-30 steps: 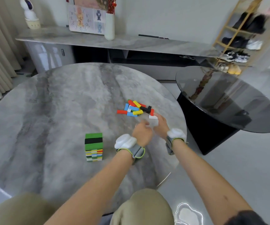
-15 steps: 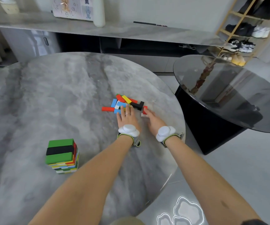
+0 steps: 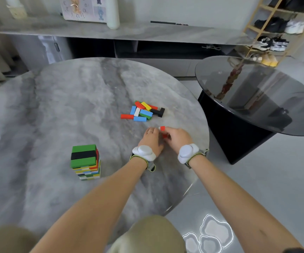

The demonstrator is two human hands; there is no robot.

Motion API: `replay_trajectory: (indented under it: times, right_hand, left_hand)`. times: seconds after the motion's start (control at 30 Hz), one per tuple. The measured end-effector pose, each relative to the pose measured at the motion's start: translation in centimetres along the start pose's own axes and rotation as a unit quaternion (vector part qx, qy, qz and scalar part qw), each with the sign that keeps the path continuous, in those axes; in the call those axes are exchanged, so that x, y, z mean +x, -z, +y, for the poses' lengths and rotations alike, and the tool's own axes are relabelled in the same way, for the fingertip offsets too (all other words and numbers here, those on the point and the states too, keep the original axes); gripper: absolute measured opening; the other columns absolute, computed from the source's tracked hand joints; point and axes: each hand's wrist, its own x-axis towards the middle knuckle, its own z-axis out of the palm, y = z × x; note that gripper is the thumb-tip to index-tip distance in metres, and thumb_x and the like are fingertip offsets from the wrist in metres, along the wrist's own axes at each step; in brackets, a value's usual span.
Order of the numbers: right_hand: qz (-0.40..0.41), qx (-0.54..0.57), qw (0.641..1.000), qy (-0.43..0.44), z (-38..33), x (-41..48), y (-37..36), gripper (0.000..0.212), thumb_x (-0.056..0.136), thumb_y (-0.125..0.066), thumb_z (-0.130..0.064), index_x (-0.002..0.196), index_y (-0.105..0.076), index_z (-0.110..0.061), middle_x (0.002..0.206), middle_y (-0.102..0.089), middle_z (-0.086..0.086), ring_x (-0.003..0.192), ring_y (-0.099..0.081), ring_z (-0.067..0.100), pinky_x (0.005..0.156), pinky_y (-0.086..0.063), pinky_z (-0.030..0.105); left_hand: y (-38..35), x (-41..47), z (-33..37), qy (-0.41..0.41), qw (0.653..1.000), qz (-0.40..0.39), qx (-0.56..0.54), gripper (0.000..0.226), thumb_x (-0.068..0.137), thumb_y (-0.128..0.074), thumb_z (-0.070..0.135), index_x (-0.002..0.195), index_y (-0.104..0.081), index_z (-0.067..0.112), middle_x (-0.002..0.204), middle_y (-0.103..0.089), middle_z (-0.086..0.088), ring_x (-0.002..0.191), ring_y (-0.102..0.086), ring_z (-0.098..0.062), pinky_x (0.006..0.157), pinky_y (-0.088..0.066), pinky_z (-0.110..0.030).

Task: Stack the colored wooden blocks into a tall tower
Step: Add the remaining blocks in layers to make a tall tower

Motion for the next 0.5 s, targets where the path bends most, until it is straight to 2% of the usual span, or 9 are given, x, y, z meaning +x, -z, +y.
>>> replay_trajectory:
  times: [0.1, 0.17, 0.23, 0.3, 0.4, 0.43, 0.5]
  right_hand:
    - [0.01, 0.014, 1.0, 0.025, -1.6, -2.9, -0.4, 0.031, 0.09, -0.052, -0.02, 0.119, -0.061, -0.028, 0.113, -0.069, -0.001, 0.104, -0.062, 0.028, 0.077, -0.047, 0.03]
    - [0.016, 0.018, 0.999, 0.032, -2.0, -4.3, -1.0, 0.027, 0.09, -0.052, -0.022, 0.114, -0.063, -0.027, 0.106, -0.071, 0.002, 0.097, -0.063, 0.03, 0.068, -0.041, 0.028]
    - [0.015, 0.03, 0.999, 0.036, -2.6, -5.7, -1.4, 0.023, 0.089, -0.054, -0.023, 0.11, -0.064, -0.024, 0.1, -0.071, 0.006, 0.092, -0.063, 0.032, 0.067, -0.041, 0.03]
    - [0.005, 0.05, 0.998, 0.041, -3.2, -6.6, -1.3, 0.021, 0.088, -0.056, -0.024, 0.106, -0.066, -0.021, 0.097, -0.072, 0.007, 0.091, -0.063, 0.032, 0.069, -0.045, 0.033]
    - [0.004, 0.097, 0.995, 0.027, -3.3, -6.6, -1.1, 0.017, 0.088, -0.059, -0.022, 0.1, -0.068, -0.017, 0.091, -0.072, 0.009, 0.087, -0.064, 0.033, 0.07, -0.048, 0.034]
    - [0.02, 0.112, 0.993, 0.013, -3.1, -6.5, -1.0, 0.016, 0.088, -0.059, -0.022, 0.099, -0.069, -0.016, 0.089, -0.072, 0.01, 0.085, -0.065, 0.032, 0.07, -0.049, 0.034]
    - [0.063, 0.115, 0.991, -0.027, -2.6, -6.2, -0.8, 0.017, 0.088, -0.059, -0.023, 0.1, -0.069, -0.016, 0.089, -0.073, 0.009, 0.086, -0.066, 0.031, 0.071, -0.051, 0.036]
  left_hand:
    - [0.1, -2.4, -0.9, -0.003, 0.999, 0.018, -0.043, 0.034, 0.087, -0.051, 0.007, 0.121, -0.054, 0.009, 0.123, -0.054, -0.011, 0.11, -0.057, -0.026, 0.094, -0.046, -0.03]
    - [-0.1, -3.3, -1.7, 0.004, 0.997, 0.043, -0.062, 0.026, 0.086, -0.051, 0.003, 0.111, -0.059, 0.007, 0.111, -0.058, -0.009, 0.098, -0.06, -0.024, 0.086, -0.048, -0.024]
    - [0.2, -4.4, -2.3, -0.005, 0.995, 0.065, -0.079, 0.021, 0.086, -0.054, 0.0, 0.106, -0.06, 0.003, 0.099, -0.053, -0.004, 0.09, -0.052, -0.016, 0.083, -0.047, -0.017]
    - [0.4, -5.3, -2.6, -0.023, 0.994, 0.085, -0.064, 0.022, 0.085, -0.057, 0.0, 0.107, -0.06, 0.0, 0.1, -0.049, -0.005, 0.091, -0.04, -0.012, 0.089, -0.046, -0.026]
    - [0.5, -5.8, -2.9, -0.013, 0.994, 0.06, -0.093, 0.024, 0.082, -0.06, -0.004, 0.105, -0.057, 0.002, 0.117, -0.045, -0.008, 0.098, -0.046, -0.017, 0.08, -0.04, -0.011]
    - [0.7, -5.8, -2.9, -0.01, 0.995, 0.053, -0.089, 0.031, 0.08, -0.064, 0.0, 0.109, -0.055, 0.003, 0.124, -0.043, -0.008, 0.105, -0.049, -0.022, 0.082, -0.039, -0.011]
    - [0.9, -5.4, -3.0, -0.011, 0.998, 0.028, -0.055, 0.055, 0.078, -0.071, 0.009, 0.127, -0.048, 0.006, 0.141, -0.037, -0.011, 0.126, -0.043, -0.029, 0.1, -0.038, -0.024]
